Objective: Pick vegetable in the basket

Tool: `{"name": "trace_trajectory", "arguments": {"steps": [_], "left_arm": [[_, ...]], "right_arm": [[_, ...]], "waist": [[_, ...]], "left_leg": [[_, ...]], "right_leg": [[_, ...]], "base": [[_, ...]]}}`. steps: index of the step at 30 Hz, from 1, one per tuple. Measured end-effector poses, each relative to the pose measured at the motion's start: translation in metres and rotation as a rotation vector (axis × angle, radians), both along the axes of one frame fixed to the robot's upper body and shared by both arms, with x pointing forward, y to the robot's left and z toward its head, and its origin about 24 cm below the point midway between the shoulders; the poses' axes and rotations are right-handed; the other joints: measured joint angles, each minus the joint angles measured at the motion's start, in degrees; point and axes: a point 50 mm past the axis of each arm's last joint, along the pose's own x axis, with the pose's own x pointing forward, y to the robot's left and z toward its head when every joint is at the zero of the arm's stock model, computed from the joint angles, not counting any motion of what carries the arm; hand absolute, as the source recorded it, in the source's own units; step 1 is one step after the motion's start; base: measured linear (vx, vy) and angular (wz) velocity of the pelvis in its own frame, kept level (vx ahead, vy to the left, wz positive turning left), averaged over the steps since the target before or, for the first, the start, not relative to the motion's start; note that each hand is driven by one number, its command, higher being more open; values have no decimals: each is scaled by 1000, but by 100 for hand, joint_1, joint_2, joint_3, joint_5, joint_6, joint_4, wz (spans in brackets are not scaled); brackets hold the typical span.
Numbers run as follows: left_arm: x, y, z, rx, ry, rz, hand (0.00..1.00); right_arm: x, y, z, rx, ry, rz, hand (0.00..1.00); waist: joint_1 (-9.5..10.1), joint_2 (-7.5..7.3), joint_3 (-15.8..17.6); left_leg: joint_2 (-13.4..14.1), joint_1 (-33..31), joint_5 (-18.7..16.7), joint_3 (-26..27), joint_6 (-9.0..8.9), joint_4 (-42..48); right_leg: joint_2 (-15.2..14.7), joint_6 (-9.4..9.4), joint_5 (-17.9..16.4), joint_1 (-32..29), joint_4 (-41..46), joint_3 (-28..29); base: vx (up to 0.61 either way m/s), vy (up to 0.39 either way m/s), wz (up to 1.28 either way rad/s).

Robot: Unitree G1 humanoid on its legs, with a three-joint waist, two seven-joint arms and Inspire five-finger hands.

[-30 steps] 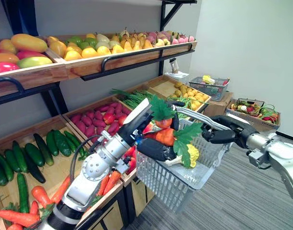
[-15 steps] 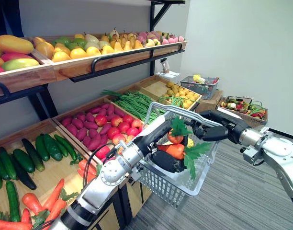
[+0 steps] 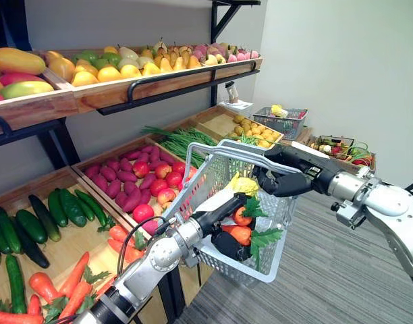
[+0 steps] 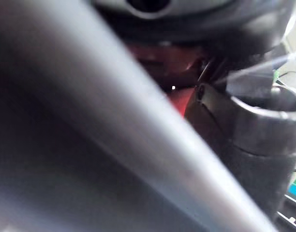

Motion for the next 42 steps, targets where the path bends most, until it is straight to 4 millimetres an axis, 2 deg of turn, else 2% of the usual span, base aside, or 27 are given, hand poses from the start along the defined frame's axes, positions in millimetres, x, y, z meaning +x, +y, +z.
{"name": "trace_trajectory", "arguments": {"steps": [6, 9, 11, 16, 20, 27, 33, 36, 38, 40, 42], "left_arm": [[2, 5, 2, 48, -47, 22, 100], [7, 13, 16, 75, -77, 15, 100], [6, 19, 40, 134, -123, -69, 100], [11, 35, 77, 227, -69, -176, 100], [10, 41, 86, 250, -34, -210, 100], [7, 39, 114, 365, -108, -249, 100], [-1, 35, 126, 352, -150, -281, 100], [-19, 34, 153, 235, -287, -319, 100], [-35, 44, 174, 113, -395, -314, 100], [-42, 55, 179, 48, -427, -286, 100], [-45, 65, 175, 5, -410, -251, 100]], "right_arm": [[1, -1, -3, -3, 34, -13, 0], [1, -2, -5, -4, 51, -24, 0], [1, -3, -6, -7, 75, -20, 0], [-4, -1, -6, -15, 88, 32, 0], [-7, -1, -8, 10, 91, 55, 0], [-6, -7, -15, 56, 133, 46, 0], [-10, -23, -30, 81, 165, -46, 0], [-14, -39, -50, 106, 230, -136, 0], [-21, -54, -65, 119, 261, -230, 0], [-25, -62, -72, 112, 268, -291, 0], [-30, -70, -76, 121, 268, -342, 0]], "waist": [[-44, 20, -68], [-56, 43, -82], [-56, 70, -100], [-60, 157, -156], [-68, 168, -163], [-73, 156, -167], [38, 124, -155], [70, 76, -124], [86, 72, -122], [100, 71, -121], [118, 65, -116]], "left_leg": [[2, 16, 1, 7, -1, -31], [2, 30, 1, 6, -1, -32], [5, 32, 1, -3, -1, -31], [6, 34, 2, -22, -2, -31], [12, 38, 1, -42, -2, -22], [30, 52, 0, -184, -5, -28], [46, 39, 0, -259, -5, -45], [56, 22, 0, -348, -5, -46], [74, 33, 0, -404, -5, -54], [76, 32, 0, -426, -5, -56], [76, 27, 0, -444, -5, -55]], "right_leg": [[6, 0, 0, 5, -7, 1], [5, 1, 0, 20, -7, -1], [2, 1, -1, 26, -6, -10], [-7, -12, -29, 33, 10, -33], [-9, -39, -89, 35, 54, -79], [-7, -32, -235, 26, 232, -238], [-7, -28, -262, 40, 255, -327], [-9, -40, -284, 67, 255, -401], [-2, -46, -311, 104, 253, -467], [-5, -49, -313, 120, 237, -489], [-10, -55, -317, 127, 225, -504]], "base": [[5, 18, 0], [0, 0, 0], [0, 0, 0], [0, 0, 1], [0, 0, 5], [9, 28, 10], [14, 36, 7], [6, 30, 13], [9, 25, 13], [-3, 27, 6], [-16, 27, 5]]}}
